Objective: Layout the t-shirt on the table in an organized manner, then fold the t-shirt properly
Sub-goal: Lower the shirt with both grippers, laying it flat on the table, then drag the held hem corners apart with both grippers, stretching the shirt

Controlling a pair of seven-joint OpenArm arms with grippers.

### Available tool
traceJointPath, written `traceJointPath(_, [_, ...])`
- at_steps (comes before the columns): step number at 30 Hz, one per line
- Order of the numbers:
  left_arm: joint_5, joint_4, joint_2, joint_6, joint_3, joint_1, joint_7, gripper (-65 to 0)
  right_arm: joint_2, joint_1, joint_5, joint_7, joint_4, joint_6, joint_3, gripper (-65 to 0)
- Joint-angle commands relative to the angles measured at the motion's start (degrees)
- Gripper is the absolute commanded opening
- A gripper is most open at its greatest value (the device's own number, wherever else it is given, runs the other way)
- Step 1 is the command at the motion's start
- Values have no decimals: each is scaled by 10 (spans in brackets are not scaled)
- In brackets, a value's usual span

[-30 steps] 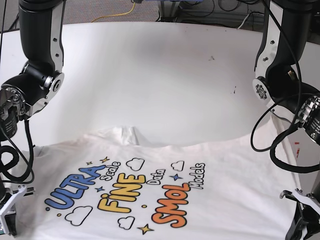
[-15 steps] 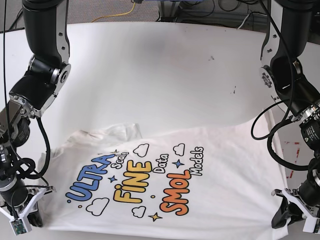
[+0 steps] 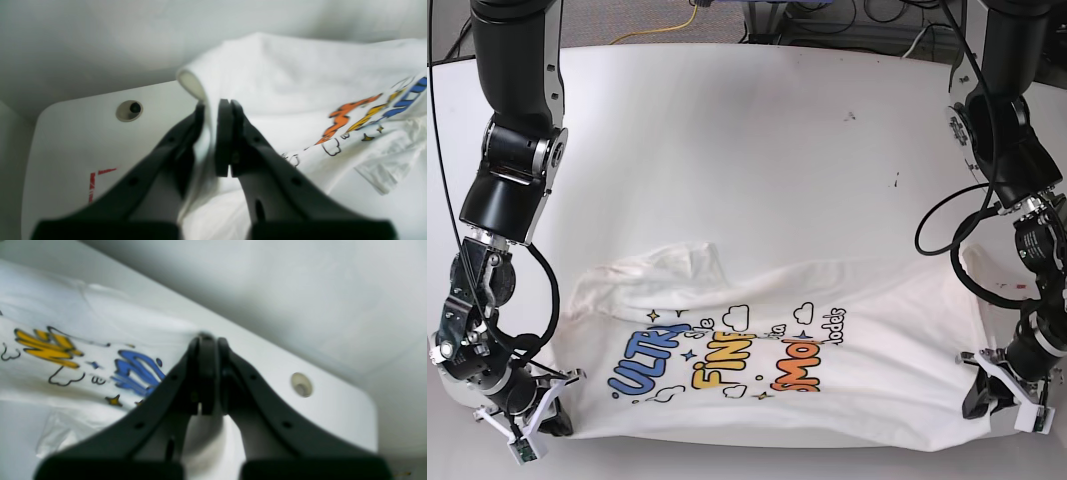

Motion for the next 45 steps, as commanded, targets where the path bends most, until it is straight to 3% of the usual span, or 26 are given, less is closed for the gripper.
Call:
traceJointPath(1, [6,-5,-7,0,-1,3,-29,-642,-5,25,8,43,-27,-3,-6,-650])
traceJointPath(11, [76,-19,-12,1,-6,66,-93,-642,-29,29,9,158,-150,-3,-93,-650])
traceJointPath(22, [86,-48,-59,1,-17,80,-110,-642,-84,44,6,207,-221,-3,-101,-648])
traceJointPath(26, [86,-91,-77,1,-50,77,-111,-642,-98,56,-26,225,-246,-3,-129,-648])
traceJointPath(34, [86,-173,-125,1,-52,67,-161,-642,-124,82,-88,286,-323,-3,-136,-648])
traceJointPath(45, [87,-264,-138,2,-29,40,-228,-639,-121,119,-137,357,-402,-3,-135,-648])
